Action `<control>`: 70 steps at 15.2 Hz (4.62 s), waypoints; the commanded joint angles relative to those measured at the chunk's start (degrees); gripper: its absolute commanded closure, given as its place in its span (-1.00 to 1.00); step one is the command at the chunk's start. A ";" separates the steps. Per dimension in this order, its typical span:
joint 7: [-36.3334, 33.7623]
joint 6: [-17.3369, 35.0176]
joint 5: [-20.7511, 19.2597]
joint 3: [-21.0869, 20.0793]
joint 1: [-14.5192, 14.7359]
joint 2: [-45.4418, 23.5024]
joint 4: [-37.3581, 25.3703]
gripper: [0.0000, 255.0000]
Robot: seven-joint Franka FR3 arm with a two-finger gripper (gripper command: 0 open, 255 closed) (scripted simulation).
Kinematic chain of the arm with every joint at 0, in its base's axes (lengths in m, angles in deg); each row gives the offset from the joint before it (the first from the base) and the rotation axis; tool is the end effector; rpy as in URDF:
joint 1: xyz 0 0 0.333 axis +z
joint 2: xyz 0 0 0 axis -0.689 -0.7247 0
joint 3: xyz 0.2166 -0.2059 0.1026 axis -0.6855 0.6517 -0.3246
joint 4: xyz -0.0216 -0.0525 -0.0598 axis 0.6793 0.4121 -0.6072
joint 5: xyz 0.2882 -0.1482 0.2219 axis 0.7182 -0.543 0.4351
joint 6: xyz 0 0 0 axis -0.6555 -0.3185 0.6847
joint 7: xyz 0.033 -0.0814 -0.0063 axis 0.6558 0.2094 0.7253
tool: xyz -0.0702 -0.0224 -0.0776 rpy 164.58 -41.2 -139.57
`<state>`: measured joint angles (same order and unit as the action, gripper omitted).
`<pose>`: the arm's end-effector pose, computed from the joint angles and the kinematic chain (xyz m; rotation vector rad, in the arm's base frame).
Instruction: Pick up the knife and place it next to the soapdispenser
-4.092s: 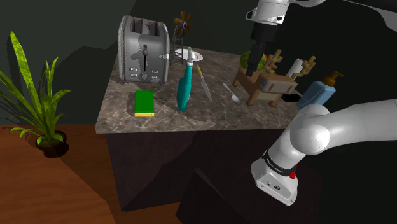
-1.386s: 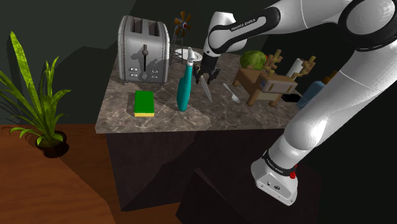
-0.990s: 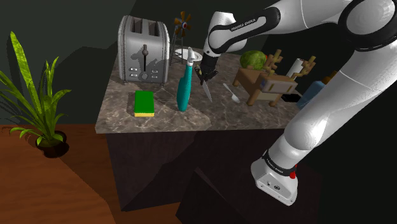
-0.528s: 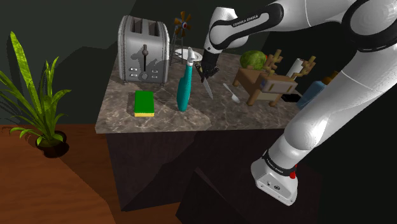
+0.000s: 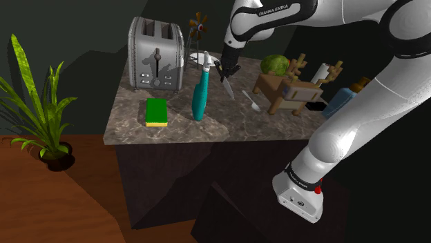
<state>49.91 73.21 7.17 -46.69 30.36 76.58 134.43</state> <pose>0.5128 -0.0570 0.4304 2.9844 -0.9602 0.0315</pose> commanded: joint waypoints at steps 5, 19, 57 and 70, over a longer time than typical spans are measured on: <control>0.06 -4.64 0.19 0.01 0.04 1.49 -3.13 1.00; 0.28 -15.37 0.37 0.16 -0.01 3.26 -12.10 1.00; 9.97 -38.49 -0.27 6.00 -3.99 9.69 -28.82 1.00; 26.83 -39.59 -4.90 17.55 -9.58 20.38 -19.73 1.00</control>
<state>75.21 34.12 2.80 -30.16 21.24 96.30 114.60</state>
